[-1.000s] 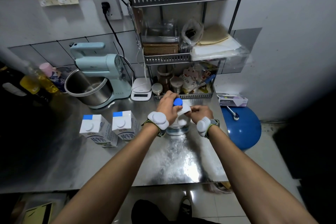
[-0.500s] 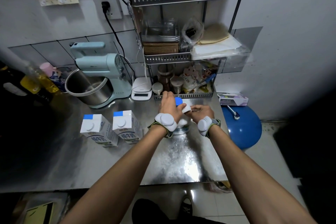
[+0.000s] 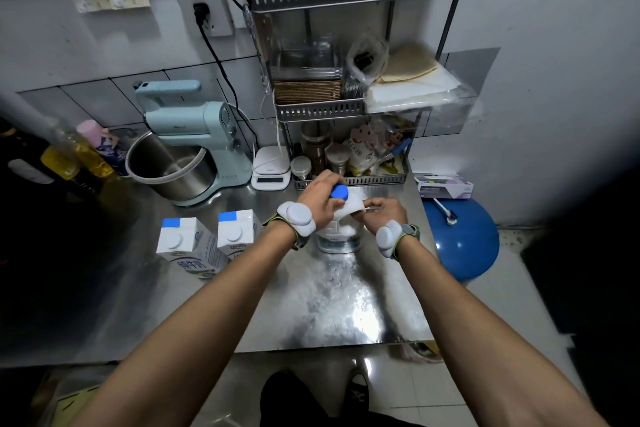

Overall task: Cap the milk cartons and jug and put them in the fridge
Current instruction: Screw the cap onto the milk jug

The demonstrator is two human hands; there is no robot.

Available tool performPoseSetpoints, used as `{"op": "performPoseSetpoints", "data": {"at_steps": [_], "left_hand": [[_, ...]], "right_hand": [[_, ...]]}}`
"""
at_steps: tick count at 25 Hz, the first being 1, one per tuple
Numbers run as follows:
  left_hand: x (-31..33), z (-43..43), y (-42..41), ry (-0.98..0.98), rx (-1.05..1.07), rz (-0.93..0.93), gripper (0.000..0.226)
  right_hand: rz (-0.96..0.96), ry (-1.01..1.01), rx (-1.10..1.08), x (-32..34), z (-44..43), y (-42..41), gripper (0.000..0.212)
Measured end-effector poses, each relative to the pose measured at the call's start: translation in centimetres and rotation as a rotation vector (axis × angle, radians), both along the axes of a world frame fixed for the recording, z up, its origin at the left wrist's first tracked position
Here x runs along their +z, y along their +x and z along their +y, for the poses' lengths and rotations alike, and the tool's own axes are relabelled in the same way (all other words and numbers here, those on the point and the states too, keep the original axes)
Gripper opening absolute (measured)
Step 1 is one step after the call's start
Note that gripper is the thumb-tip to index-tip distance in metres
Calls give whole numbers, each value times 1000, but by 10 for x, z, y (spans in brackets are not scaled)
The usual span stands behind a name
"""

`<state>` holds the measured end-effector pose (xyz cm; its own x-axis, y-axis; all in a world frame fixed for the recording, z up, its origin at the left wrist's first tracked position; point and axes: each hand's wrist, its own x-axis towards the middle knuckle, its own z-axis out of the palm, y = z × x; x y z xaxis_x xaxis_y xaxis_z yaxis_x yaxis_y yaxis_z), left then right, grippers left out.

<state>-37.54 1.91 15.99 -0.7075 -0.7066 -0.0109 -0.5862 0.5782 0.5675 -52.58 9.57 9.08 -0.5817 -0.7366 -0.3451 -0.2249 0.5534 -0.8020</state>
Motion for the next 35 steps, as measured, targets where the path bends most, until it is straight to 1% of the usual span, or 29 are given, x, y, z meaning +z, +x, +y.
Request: {"op": "performPoseSetpoints", "data": {"at_steps": [1, 3, 4, 7, 10, 13, 17, 18, 20, 22, 24, 29, 32, 35], "left_hand": [[0, 2, 0, 25, 40, 7, 39], [-1, 8, -4, 86, 187, 20, 53], [-3, 11, -7, 90, 257, 27, 57], [-8, 15, -13, 42, 329, 86, 46], [-12, 14, -9, 18, 264, 147, 36], [-10, 5, -3, 32, 90, 139, 31], [-7, -9, 6, 121, -115, 94, 46], [-7, -9, 7, 161, -125, 96, 49], [-6, -7, 7, 211, -57, 88, 53], [-5, -5, 3, 162, 61, 81, 55], [-4, -6, 0, 88, 104, 62, 47], [-4, -13, 3, 63, -69, 44, 32], [-2, -19, 2, 45, -143, 23, 31], [2, -23, -1, 50, -163, -33, 35]], "right_hand": [[-10, -2, -11, 0, 1, 0, 18], [-29, -5, -27, 1, 4, 1, 18], [-26, -4, -28, 2, 4, 2, 17], [-32, -5, -59, 2, 4, 5, 13], [-49, -11, -81, 0, 2, 7, 11], [-37, 17, -100, -1, -3, 6, 9], [-36, 49, -118, -3, -8, 3, 9], [-37, 52, -128, -5, -9, 3, 8], [-41, 56, -156, -3, -8, 5, 8], [-54, 46, -191, -3, -6, 8, 7], [-67, 29, -200, -5, -4, 10, 10], [-77, -5, -241, -4, -1, 16, 13], [-112, -31, -267, -4, -2, 16, 14], [-149, -45, -209, 0, 0, 16, 25]]}}
